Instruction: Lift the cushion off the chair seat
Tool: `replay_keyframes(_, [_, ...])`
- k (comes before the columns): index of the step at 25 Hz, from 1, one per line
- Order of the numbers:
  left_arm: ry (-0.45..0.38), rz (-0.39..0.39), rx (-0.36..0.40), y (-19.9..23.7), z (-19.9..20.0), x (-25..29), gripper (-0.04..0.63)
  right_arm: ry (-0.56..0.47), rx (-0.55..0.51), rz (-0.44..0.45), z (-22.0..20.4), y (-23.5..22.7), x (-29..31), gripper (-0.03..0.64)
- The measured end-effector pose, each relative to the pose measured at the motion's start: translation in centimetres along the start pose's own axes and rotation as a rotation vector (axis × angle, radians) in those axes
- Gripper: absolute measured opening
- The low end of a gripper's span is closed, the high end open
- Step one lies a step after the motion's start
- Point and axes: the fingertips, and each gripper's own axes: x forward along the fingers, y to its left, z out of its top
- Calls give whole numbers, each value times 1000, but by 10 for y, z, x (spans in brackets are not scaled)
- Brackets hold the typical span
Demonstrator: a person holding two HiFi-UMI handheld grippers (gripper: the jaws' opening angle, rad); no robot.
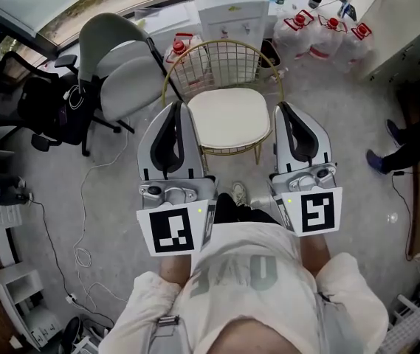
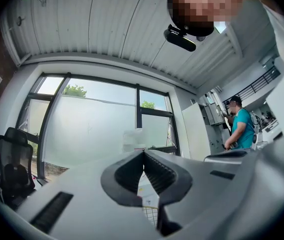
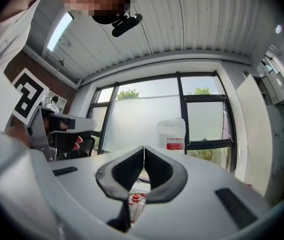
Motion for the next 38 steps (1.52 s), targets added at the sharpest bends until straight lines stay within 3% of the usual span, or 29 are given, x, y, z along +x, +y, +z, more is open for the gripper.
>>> replay_keyframes(5, [-16, -2, -39, 20, -9, 24, 14, -23, 63, 3, -4, 4, 24, 17])
replay_keyframes(11, [-76, -44, -35, 29, 8, 47, 14, -81, 94, 13, 11, 10, 42, 17])
replay_keyframes(15, [-93, -73, -31, 24, 7, 50, 14, -90, 198, 39, 7, 12, 46, 17])
replay_keyframes(19, [-79, -108, -33, 19, -2, 57, 12, -91, 451, 70, -10, 8, 56, 17])
replay_keyframes(23, [-40, -119, -37, 25, -16, 68, 14, -164, 861, 123, -35, 0, 73, 17])
replay_keyframes(26, [17, -137, -22, 26, -38, 78, 12, -202, 1203, 161, -76, -3, 88, 25])
replay_keyframes(27, [35, -144, -23, 26, -48, 83, 14, -213, 1313, 157, -95, -7, 93, 80])
replay_keyframes(28, [50, -153, -26, 24, -58, 88, 14, -221, 1413, 152, -114, -11, 96, 177])
replay_keyframes(29, [64, -164, -31, 22, -69, 93, 14, -225, 1498, 142, -135, -15, 98, 217])
replay_keyframes(31, [77, -188, -34, 17, -93, 100, 12, -214, 1600, 108, -179, -19, 97, 250])
replay_keyframes(34, [85, -196, -34, 15, -135, 117, 12, -138, 1616, 66, -241, -21, 99, 263])
replay_keyframes(38, [155, -174, -91, 13, -219, 118, 14, -44, 1679, 43, -319, -14, 76, 292])
